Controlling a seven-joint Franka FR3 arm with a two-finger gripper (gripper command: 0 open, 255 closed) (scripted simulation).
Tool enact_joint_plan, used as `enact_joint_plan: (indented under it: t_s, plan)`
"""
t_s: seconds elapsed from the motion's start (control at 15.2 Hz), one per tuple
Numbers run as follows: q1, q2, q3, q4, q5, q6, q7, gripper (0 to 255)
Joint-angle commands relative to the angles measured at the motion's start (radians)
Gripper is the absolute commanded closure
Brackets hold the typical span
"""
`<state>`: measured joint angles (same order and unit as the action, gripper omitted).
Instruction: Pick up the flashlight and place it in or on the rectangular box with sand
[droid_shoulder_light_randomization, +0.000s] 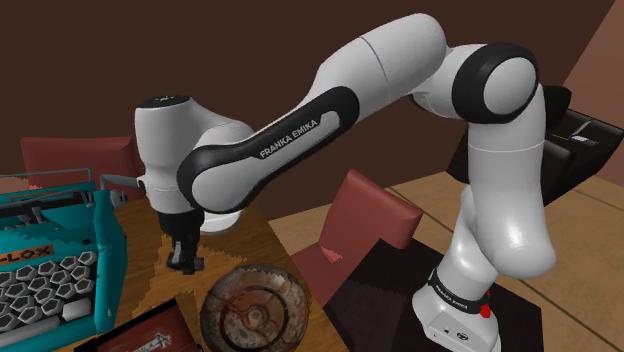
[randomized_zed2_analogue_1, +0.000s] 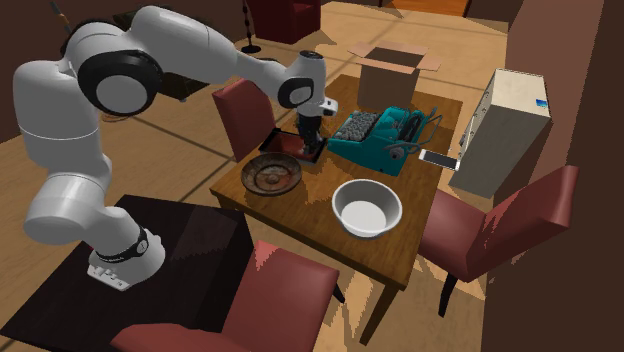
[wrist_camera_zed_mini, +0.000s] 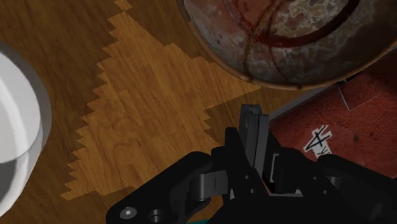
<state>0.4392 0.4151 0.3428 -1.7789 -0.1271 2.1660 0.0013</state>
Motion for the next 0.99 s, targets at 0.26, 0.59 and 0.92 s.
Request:
enact_joint_plan:
  t_s: [0.26, 0.59, 0.92]
  plan:
    - [0.097, 0.028, 0.026, 0.031, -0.023, -0.006, 0.131, 255]
    - [0.189, 0.077, 0.042, 0.095, -0.049, -0.024, 0.241, 255]
    - [0.227, 0.118, 0.041, 0.113, -0.067, -0.003, 0.284, 255]
